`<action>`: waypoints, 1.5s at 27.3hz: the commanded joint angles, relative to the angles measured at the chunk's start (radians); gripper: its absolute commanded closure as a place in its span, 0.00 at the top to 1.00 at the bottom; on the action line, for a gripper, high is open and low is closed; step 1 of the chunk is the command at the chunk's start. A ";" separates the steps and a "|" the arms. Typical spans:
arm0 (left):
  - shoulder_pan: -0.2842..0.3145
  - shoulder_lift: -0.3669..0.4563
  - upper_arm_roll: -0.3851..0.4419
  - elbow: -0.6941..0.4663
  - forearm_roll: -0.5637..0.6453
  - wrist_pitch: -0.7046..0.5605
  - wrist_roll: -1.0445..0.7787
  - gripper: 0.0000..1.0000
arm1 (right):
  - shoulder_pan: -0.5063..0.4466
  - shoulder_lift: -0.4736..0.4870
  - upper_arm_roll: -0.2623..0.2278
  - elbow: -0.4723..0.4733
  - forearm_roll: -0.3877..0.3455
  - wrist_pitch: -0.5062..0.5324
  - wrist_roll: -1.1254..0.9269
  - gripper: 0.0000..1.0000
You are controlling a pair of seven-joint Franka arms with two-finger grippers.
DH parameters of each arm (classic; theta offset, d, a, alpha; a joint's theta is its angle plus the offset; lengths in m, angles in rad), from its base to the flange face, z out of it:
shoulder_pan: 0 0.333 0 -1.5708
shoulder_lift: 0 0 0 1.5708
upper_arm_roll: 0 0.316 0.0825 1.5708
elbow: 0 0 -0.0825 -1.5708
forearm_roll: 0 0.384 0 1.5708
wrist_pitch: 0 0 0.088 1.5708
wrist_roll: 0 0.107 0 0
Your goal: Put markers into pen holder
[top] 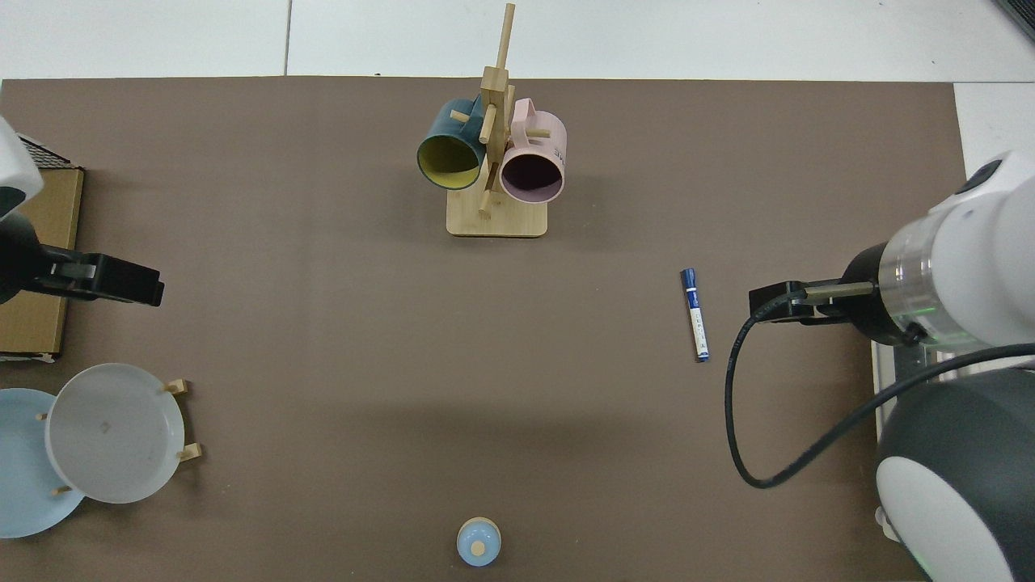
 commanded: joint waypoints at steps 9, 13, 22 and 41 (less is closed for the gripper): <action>0.008 -0.022 0.009 -0.020 0.001 -0.005 -0.003 1.00 | -0.016 -0.023 0.002 -0.028 0.011 -0.018 -0.035 1.00; 0.008 -0.022 0.015 -0.019 0.001 -0.005 -0.003 1.00 | -0.017 -0.021 0.001 -0.027 0.013 -0.018 -0.024 1.00; 0.008 -0.022 0.026 -0.019 0.001 -0.001 -0.003 1.00 | -0.004 -0.023 0.004 -0.025 0.014 -0.016 -0.024 1.00; 0.008 -0.022 0.027 -0.022 -0.001 -0.004 -0.005 1.00 | -0.002 -0.029 0.012 -0.076 0.014 0.046 -0.035 1.00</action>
